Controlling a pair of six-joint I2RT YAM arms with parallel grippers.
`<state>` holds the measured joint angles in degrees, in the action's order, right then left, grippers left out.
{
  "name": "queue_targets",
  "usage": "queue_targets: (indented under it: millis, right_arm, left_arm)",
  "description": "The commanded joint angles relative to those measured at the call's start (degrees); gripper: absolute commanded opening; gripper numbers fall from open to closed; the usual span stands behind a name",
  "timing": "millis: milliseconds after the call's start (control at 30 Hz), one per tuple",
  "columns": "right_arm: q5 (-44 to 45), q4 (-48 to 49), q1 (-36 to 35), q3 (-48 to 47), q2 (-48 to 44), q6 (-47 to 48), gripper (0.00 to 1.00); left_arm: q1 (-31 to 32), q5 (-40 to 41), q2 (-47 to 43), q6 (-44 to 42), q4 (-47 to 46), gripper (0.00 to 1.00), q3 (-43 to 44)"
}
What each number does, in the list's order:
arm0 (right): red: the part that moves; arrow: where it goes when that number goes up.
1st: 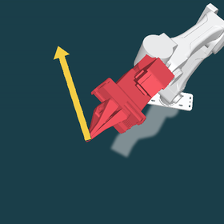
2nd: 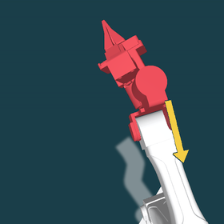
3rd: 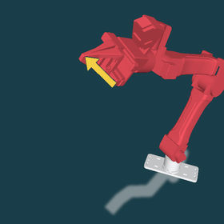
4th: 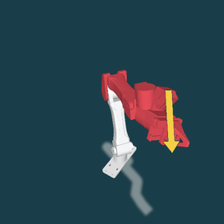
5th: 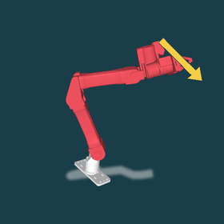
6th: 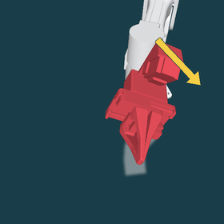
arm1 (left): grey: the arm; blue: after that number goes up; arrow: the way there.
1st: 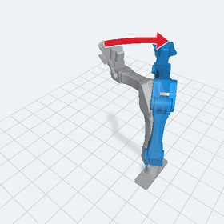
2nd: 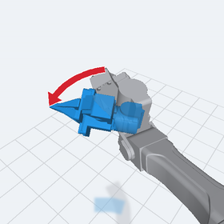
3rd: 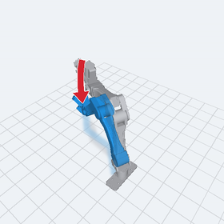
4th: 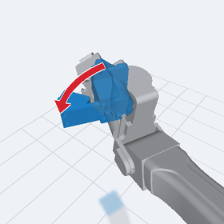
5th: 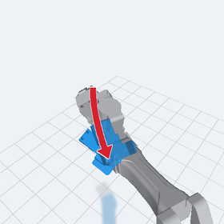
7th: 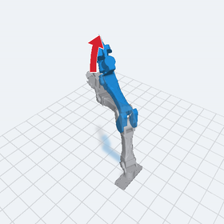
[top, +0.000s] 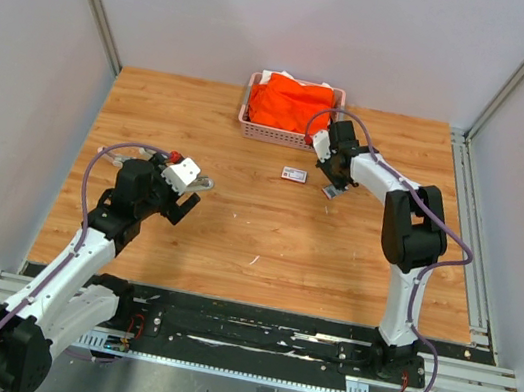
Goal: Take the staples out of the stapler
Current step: Adjust the staple in the staple box.
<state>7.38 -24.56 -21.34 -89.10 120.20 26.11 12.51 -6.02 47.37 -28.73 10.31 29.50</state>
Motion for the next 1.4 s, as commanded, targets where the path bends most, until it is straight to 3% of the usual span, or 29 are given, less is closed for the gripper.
queue_targets:
  millis: [0, 433, 1367]
  right_arm:
    - [-0.5, -2.1, -1.2, -0.8, -1.4, 0.9, 0.14]
    - [0.1, 0.0, -1.6, 0.2, -4.3, 0.3, 0.14]
    - [-0.4, -3.2, -1.5, -1.7, 0.1, 1.0, 0.14]
  left_arm:
    - [0.1, 0.2, 0.0, -0.6, -1.9, 0.98, -0.4]
    - [0.1, 0.3, 0.0, -0.6, -1.9, 0.98, -0.3]
    - [0.0, 0.3, -0.1, -0.7, -1.9, 0.98, -0.4]
